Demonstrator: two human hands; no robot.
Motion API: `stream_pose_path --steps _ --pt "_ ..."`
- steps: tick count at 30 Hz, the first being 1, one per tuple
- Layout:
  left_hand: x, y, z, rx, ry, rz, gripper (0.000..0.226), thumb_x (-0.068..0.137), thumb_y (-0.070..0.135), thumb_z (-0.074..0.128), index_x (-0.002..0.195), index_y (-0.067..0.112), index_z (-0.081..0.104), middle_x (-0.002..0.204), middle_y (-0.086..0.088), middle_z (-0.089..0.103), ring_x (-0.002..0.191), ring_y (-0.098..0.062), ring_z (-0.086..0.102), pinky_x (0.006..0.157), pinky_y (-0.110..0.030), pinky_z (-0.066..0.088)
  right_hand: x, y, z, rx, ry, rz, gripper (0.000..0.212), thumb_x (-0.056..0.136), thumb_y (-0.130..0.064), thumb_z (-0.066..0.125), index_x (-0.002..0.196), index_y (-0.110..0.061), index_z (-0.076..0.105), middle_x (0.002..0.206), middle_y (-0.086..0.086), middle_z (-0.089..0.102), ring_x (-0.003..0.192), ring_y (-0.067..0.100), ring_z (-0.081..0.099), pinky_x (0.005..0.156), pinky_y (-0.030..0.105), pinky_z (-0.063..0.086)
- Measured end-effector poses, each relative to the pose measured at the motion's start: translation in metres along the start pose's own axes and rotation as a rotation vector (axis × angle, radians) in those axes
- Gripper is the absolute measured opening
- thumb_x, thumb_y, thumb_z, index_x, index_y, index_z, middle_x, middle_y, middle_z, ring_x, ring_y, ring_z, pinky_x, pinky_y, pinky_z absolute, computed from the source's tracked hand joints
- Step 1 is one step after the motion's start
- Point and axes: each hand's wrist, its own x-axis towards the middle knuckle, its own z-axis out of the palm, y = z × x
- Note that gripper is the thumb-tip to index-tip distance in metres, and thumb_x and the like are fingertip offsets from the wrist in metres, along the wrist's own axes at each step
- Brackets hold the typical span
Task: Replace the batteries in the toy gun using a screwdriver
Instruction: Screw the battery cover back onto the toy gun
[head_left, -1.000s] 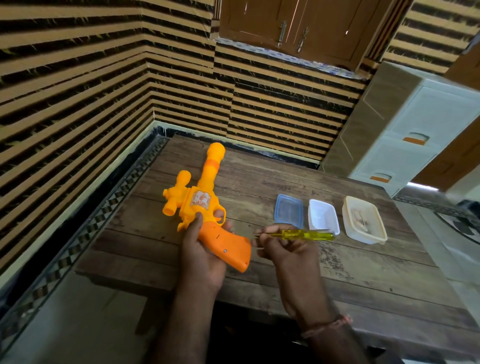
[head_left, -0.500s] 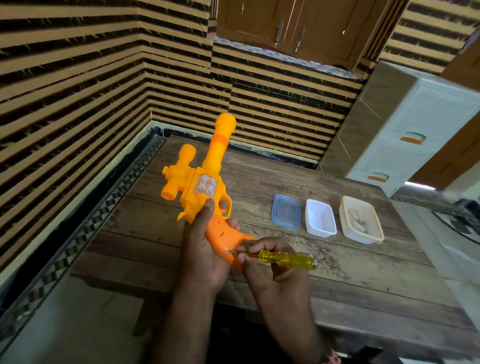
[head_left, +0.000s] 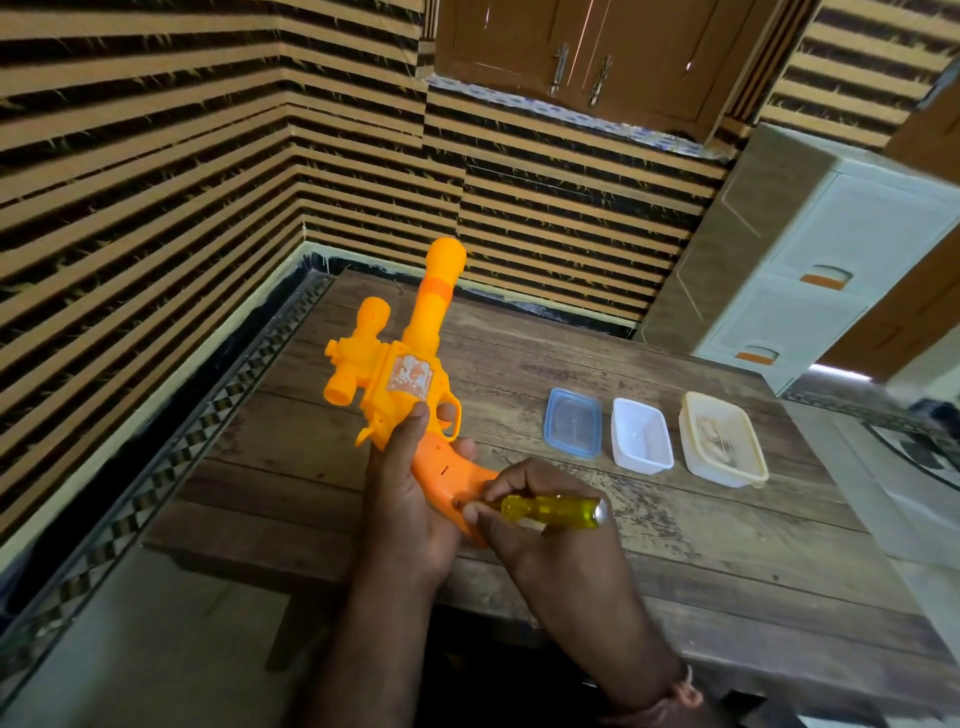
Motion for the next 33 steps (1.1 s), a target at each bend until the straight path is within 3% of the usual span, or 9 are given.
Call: stream_pose_path --steps 5,10,13,16,20,24,28,31,33 --pt "0.0 -0.004 0.0 -0.007 0.05 0.014 0.045 0.084 0.035 0.069 0.127 0.027 0.06 0.108 -0.001 0.066 0.07 -0.015 0.062 0.064 -0.033 0.047 0.015 -0.006 -0.004 -0.075 -0.036 0.094 0.027 0.07 -0.018 0.086 0.064 -0.014 0.059 0.055 -0.003 0.06 0.048 0.003 0.05 0.047 0.026 0.042" --pt "0.002 -0.004 0.001 0.003 0.052 -0.012 0.073 0.078 0.039 0.073 0.142 0.016 0.047 0.104 0.0 0.062 0.069 -0.014 0.061 0.065 -0.032 0.044 0.011 -0.001 0.006 -0.14 0.067 0.035 0.044 0.077 -0.032 0.078 0.054 -0.022 0.042 0.047 -0.012 0.045 0.044 0.007 0.038 0.044 0.019 0.028" --pt "0.0 -0.008 0.003 -0.01 0.025 -0.025 0.067 0.077 0.035 0.074 0.136 0.013 0.051 0.098 -0.001 0.059 0.065 -0.013 0.058 0.056 -0.029 0.049 0.012 -0.002 0.013 -0.131 0.142 0.034 0.05 0.081 -0.043 0.069 0.048 -0.025 0.036 0.042 -0.01 0.042 0.039 0.008 0.035 0.044 0.025 0.026" --pt "-0.002 -0.011 0.007 -0.003 0.044 -0.012 0.062 0.074 0.035 0.074 0.13 0.012 0.056 0.097 -0.002 0.062 0.066 -0.016 0.056 0.061 -0.032 0.05 0.014 -0.004 0.013 -0.166 0.144 0.056 0.055 0.079 -0.059 0.064 0.044 -0.024 0.042 0.037 -0.008 0.038 0.035 0.009 0.032 0.043 0.027 0.026" --pt "0.002 -0.012 0.005 0.035 0.089 -0.039 0.098 0.058 0.05 0.087 0.139 0.009 0.05 0.11 -0.012 0.054 0.082 -0.024 0.058 0.071 -0.039 0.051 0.016 -0.007 0.012 -0.303 0.115 -0.007 0.032 0.081 -0.07 0.053 0.053 -0.054 0.051 0.039 -0.007 0.034 0.041 0.008 0.032 0.047 0.028 0.028" --pt "0.003 -0.012 0.002 0.025 0.065 -0.109 0.101 0.063 0.055 0.084 0.146 0.016 0.042 0.142 -0.027 0.049 0.127 -0.048 0.051 0.086 -0.05 0.051 0.015 -0.006 0.014 -0.114 0.139 -0.001 0.024 0.086 -0.05 0.065 0.065 -0.038 0.062 0.054 -0.016 0.059 0.051 0.001 0.055 0.053 0.016 0.037" --pt "0.005 -0.014 -0.001 0.009 0.076 -0.105 0.092 0.067 0.053 0.082 0.144 0.017 0.046 0.143 -0.03 0.047 0.129 -0.048 0.049 0.1 -0.063 0.043 0.013 -0.007 0.018 0.159 0.12 0.121 0.023 0.085 -0.029 0.07 0.067 -0.016 0.069 0.056 -0.006 0.065 0.051 0.004 0.056 0.051 0.023 0.044" --pt "0.004 -0.013 0.0 0.001 0.062 -0.123 0.086 0.061 0.051 0.085 0.131 0.011 0.055 0.103 -0.023 0.065 0.117 -0.042 0.054 0.094 -0.067 0.045 0.013 -0.008 0.01 0.277 0.06 0.214 0.023 0.083 -0.024 0.074 0.067 -0.008 0.067 0.051 0.001 0.063 0.045 0.01 0.055 0.046 0.023 0.042" --pt "0.003 -0.011 0.001 0.021 0.046 -0.12 0.073 0.061 0.053 0.082 0.119 0.015 0.059 0.081 -0.009 0.061 0.095 -0.039 0.057 0.065 -0.046 0.053 0.013 -0.01 0.003 0.346 -0.015 0.279 0.023 0.085 -0.016 0.072 0.074 0.002 0.065 0.052 0.008 0.063 0.044 0.013 0.057 0.043 0.019 0.041"
